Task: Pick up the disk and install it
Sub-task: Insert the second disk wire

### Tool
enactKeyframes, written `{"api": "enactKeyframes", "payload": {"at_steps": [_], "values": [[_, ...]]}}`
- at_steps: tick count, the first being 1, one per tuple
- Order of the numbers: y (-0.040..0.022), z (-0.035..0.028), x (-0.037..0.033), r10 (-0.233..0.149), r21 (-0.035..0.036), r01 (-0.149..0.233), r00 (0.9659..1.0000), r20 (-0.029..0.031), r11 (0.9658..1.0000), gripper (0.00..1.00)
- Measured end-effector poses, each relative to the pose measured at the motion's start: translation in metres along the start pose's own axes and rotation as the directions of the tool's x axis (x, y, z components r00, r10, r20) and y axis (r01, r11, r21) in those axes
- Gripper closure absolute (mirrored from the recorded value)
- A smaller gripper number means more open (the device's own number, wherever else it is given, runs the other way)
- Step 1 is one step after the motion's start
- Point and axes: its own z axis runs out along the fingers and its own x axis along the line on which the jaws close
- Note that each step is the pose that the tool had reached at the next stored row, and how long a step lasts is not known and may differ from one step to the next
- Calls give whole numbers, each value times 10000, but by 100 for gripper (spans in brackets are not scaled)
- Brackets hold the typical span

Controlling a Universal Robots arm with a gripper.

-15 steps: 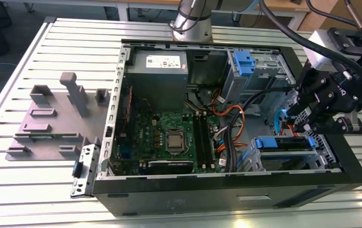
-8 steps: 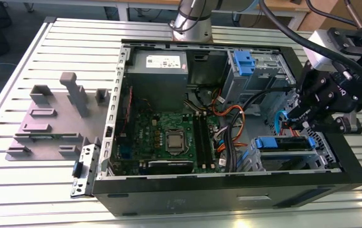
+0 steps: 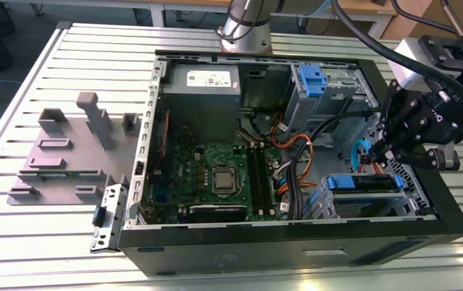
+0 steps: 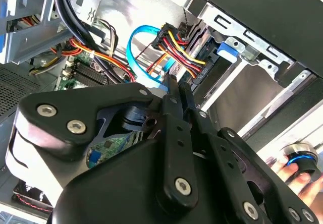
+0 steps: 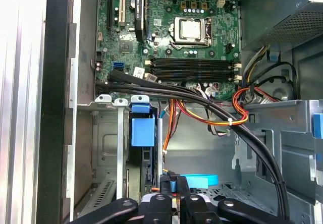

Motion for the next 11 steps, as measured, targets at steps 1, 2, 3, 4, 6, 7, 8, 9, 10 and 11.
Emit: {"api": "enactKeyframes", "payload": {"at_steps": [1,2,3,4,6,7,8,9,10,11], "values": [[0,0,0,0,0,0,10000,-1,10000,84],[0,0,6,1,0,-1,10000,-1,10000,84],[0,1,18,1,0,-1,10000,0,10000,84],[0,1,26,2,0,-2,10000,-13,10000,84],[-1,6,60,7,1,-7,10000,-65,10000,84],[-1,8,81,11,1,-11,9999,-100,10000,84],[-1,9,99,14,2,-14,9999,-144,10000,84],[-1,9,118,19,2,-19,9998,-193,10000,84],[-2,11,132,23,3,-23,9997,-253,10000,84],[-2,13,141,31,4,-31,9994,-338,10000,84]]}}
